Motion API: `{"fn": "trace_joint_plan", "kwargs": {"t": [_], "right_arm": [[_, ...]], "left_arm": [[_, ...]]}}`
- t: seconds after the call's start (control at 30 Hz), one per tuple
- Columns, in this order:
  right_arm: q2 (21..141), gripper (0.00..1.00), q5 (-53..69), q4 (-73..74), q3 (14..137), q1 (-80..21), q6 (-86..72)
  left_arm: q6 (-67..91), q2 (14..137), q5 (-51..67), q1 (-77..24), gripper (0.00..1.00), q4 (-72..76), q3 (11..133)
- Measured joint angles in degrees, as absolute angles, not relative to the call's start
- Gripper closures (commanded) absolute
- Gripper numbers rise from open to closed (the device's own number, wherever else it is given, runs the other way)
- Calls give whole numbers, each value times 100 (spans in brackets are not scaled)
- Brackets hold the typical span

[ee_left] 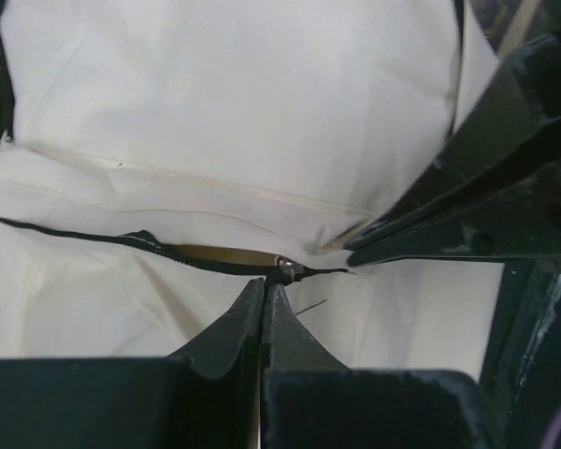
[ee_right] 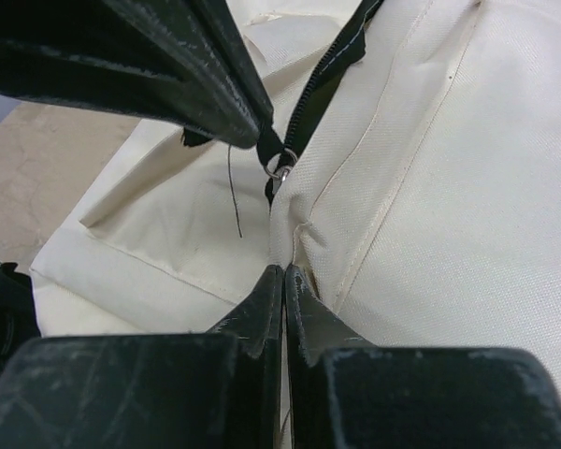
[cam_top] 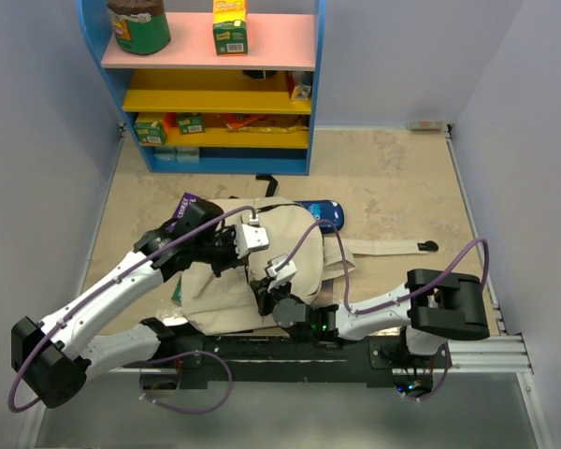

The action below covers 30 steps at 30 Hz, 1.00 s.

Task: Pack the student bag
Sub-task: Zip the student bag at the center of the board.

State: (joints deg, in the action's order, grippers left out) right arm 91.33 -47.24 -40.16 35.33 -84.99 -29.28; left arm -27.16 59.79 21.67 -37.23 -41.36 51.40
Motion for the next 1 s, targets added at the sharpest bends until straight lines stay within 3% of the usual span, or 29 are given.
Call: {"fn": "trace_joint_plan", "kwargs": {"t": [0.3, 0.63, 0.8, 1.0], "right_arm": [[9000, 100, -4814, -4077, 3328, -8602, -3201], [9233, 100, -5168, -3979, 3247, -8949, -3634], [9275, 100, -5428, -3767, 3199, -9227, -4027], [9413, 100, -5522, -3677, 3208, -9268, -4215]], "left_arm": [[-2462, 6095, 731, -3793, 100, -3164, 4842], [-2349, 7019, -248, -3459, 100, -2220, 4954], [-2300, 7686, -340, -2832, 100, -1931, 5253], [-2290, 7850, -189, -2788, 100, -1806, 5284]]}}
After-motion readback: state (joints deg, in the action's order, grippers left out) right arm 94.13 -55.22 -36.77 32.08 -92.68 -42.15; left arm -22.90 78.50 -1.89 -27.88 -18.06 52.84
